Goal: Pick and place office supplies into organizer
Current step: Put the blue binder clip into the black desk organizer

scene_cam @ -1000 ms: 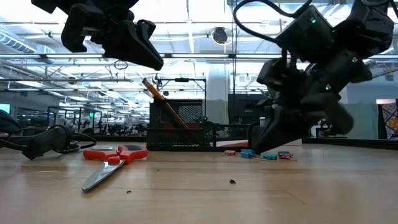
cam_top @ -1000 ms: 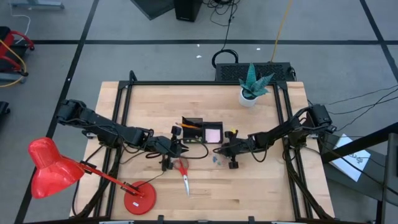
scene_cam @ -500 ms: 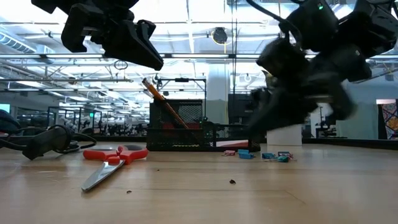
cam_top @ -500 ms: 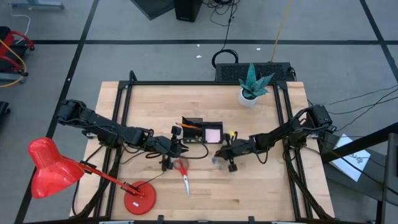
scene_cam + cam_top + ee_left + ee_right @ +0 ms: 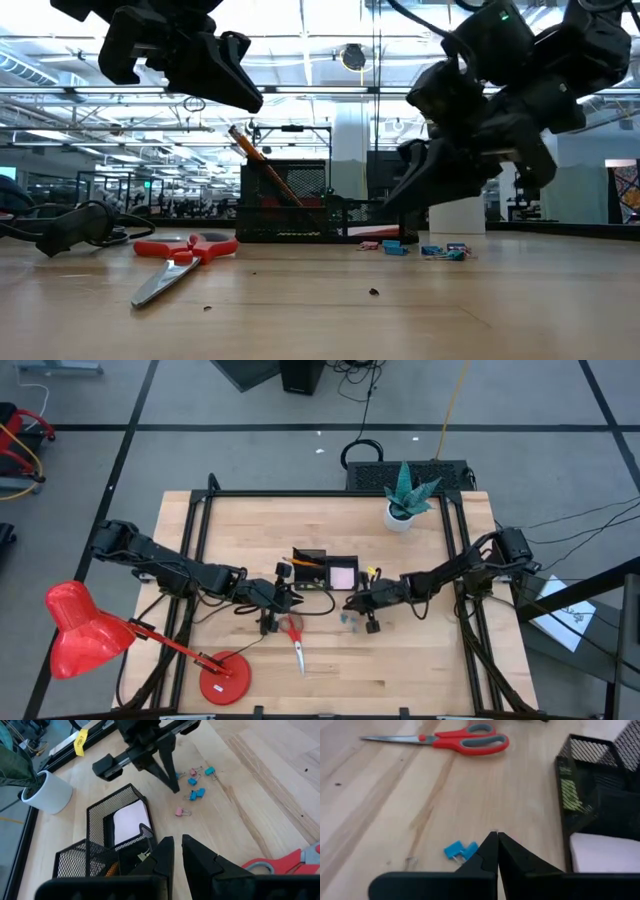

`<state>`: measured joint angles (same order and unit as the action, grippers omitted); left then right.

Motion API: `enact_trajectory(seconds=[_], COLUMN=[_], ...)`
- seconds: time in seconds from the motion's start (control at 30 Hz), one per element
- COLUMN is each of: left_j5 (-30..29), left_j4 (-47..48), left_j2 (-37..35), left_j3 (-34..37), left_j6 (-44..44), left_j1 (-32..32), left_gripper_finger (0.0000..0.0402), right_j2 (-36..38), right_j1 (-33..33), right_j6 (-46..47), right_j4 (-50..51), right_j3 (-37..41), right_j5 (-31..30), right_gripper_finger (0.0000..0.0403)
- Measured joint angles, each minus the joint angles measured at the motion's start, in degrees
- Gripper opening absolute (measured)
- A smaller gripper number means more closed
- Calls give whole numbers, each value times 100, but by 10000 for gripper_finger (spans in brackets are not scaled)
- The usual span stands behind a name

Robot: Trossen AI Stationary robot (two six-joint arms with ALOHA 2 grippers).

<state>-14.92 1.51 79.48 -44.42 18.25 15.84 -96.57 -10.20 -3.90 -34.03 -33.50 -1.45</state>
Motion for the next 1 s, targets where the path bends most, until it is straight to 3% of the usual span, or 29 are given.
enact_trajectory(seconds=[0.5, 0.67, 0.83, 1.0], left_j5=[-9, -11, -13, -13], left_j4=[4, 84, 180, 174], left_j2=[0, 0, 0, 0], left_j3=[0, 0, 0, 0], left_j6=[1, -41, -45, -47], left_j1=[-17, -17, -17, -17], left_gripper_finger=[47, 47, 47, 47], right_j2=[0, 199, 626, 910], right_j1=[30, -77, -217, -269], right_j6=[307, 369, 621, 688], right_j4=[390, 671, 1402, 2027], right_j3=[0, 0, 0, -2], right_j5=[10, 307, 596, 454], right_gripper_finger=[0, 3, 38, 91])
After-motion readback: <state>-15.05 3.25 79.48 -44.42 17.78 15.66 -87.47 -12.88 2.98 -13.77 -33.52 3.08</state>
